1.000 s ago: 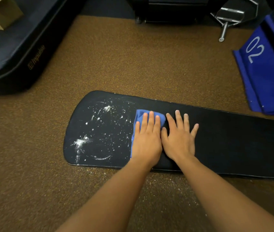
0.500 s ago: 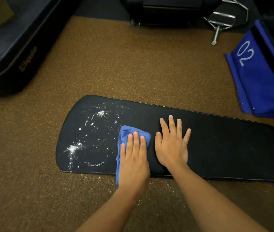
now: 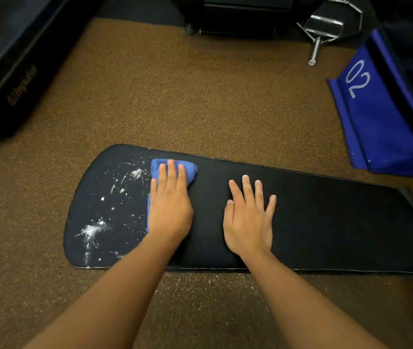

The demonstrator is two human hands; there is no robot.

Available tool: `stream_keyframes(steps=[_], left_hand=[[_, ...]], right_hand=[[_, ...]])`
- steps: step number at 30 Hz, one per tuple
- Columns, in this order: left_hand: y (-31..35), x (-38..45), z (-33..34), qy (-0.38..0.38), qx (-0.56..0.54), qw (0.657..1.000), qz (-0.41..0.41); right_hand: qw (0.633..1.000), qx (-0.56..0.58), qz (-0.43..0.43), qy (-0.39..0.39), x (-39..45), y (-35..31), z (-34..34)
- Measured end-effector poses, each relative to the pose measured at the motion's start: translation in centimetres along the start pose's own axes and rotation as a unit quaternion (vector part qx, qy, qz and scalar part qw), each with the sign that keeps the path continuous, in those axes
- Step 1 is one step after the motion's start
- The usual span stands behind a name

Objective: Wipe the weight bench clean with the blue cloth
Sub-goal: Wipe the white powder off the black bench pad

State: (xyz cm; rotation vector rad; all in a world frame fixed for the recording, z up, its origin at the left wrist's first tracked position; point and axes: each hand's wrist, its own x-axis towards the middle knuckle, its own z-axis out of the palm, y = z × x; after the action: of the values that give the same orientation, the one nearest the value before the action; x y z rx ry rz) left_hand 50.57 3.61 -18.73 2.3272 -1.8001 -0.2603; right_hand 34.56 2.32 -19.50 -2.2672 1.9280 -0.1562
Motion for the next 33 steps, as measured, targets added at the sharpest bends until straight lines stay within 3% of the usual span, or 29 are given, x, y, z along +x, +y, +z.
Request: stream_keyframes(steps=[5,8,14,20,26,33], left_hand=[[1.9,-4.4,1.4,-0.017,0.033,0.996,0.079],[4.3,-2.1,1.4,-0.032,0.036,0.996,0.078],[5.6,4.5,0.7,-0.069,0.082,0.982,0.154],[4.2,8.0,-0.1,-0.047,0.050,0.994,0.087],[2.8,4.1,-0.7,-0.032,0.031,0.997,0.055],[4.2,1.9,0.3,-0.069,0.041,0.988,0.131]], right_hand=[[1.000,-0.009,0.003,-0.006,0.0,-0.2,0.1],[1.000,-0.014,0.006,-0.002,0.0,-0.3,0.2],[1.000,-0.003,0.009,0.005,0.1,-0.2,0.2],[1.000,0.002,0.003,-0.001,0.2,0.0,0.0],[1.000,0.003,0.004,0.003,0.2,0.0,0.1],[1.000,-0.016,0.000,-0.001,0.0,-0.3,0.1]])
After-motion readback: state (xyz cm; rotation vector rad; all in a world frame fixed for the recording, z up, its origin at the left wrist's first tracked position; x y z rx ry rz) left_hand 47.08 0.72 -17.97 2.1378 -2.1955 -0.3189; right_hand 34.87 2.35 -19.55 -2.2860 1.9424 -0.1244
